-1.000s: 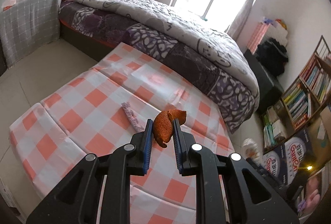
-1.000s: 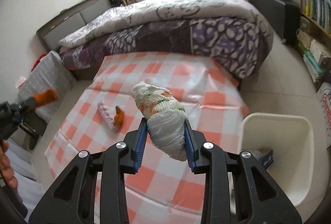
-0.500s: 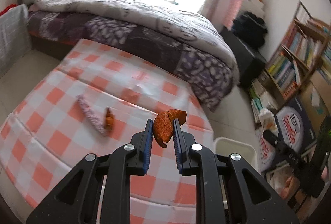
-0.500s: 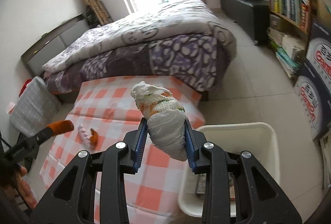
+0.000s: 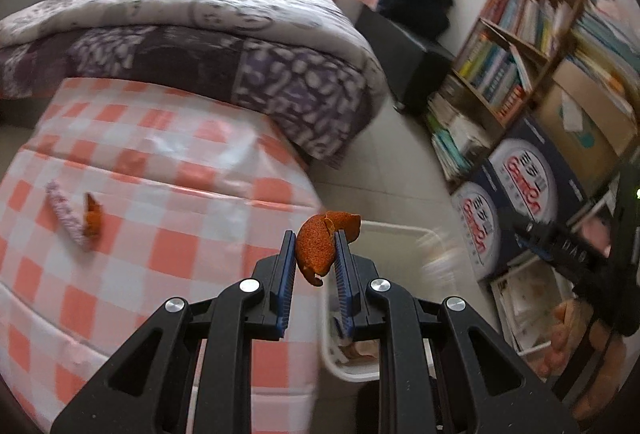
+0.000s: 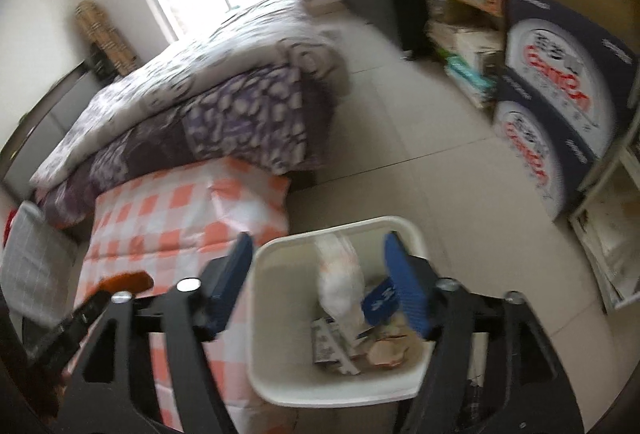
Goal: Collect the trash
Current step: 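Carry the peel and white bundle over the bin and release both, then grasp the orange piece with the left tool while the right tool grasps the pink strip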
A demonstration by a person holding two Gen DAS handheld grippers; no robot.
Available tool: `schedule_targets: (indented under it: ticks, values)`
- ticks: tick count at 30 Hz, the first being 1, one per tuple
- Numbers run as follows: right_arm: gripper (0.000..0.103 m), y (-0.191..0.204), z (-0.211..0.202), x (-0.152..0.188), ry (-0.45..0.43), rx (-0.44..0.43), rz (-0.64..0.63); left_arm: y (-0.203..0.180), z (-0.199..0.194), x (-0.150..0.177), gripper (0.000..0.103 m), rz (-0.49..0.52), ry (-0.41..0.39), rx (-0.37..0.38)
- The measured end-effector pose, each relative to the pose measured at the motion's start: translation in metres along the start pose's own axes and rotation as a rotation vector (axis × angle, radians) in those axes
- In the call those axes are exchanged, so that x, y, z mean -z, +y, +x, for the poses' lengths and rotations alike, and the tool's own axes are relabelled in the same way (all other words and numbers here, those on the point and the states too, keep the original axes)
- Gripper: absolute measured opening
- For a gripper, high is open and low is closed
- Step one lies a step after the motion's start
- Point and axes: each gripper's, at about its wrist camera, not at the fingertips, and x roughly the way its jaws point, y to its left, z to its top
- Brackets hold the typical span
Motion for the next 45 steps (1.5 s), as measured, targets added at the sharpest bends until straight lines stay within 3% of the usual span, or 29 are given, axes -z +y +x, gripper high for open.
schedule_targets:
  ticks: [4,12,14,15,21,26,32,38,41,45]
  values:
    - [0.084,-0.023,-0.006,-0.005,-0.031,0.053,0.047,-0.023,0.021,0.006,0.019,0.029,0.036,0.036]
    - [0.091,-0.056,-0.012,-0.014,-0.063,0.108,0.123,-0.061,0.058,0.019,0.021,0.070,0.125,0.149]
    - [0.093,-0.058,-0.013,-0.014,-0.071,0.121,0.132,-0.069,0.064,0.023,0.038,0.078,0.144,0.171]
    - [0.093,-0.060,-0.013,-0.015,-0.077,0.130,0.139,-0.071,0.066,0.025,0.057,0.078,0.149,0.177]
    - [0.095,-0.052,-0.017,-0.016,-0.104,0.132,0.147,-0.071,0.072,0.031,0.068,0.082,0.176,0.165]
    - [0.096,-0.039,-0.016,-0.014,-0.097,0.113,0.145,-0.038,0.074,0.027,0.072,0.032,0.192,0.021]
    - [0.096,-0.005,-0.003,-0.007,-0.042,0.061,0.098,0.044,0.076,0.005,0.076,-0.083,0.212,-0.209]
    - [0.096,0.031,0.011,0.011,0.032,-0.021,0.080,0.123,0.076,-0.022,0.076,-0.027,0.109,-0.485]
    - [0.096,0.051,0.022,0.022,0.084,-0.038,0.030,0.161,0.083,-0.027,0.076,-0.043,0.089,-0.532]
    - [0.096,0.072,0.029,0.027,0.098,-0.044,-0.014,0.199,0.103,-0.025,0.076,-0.064,0.127,-0.558]
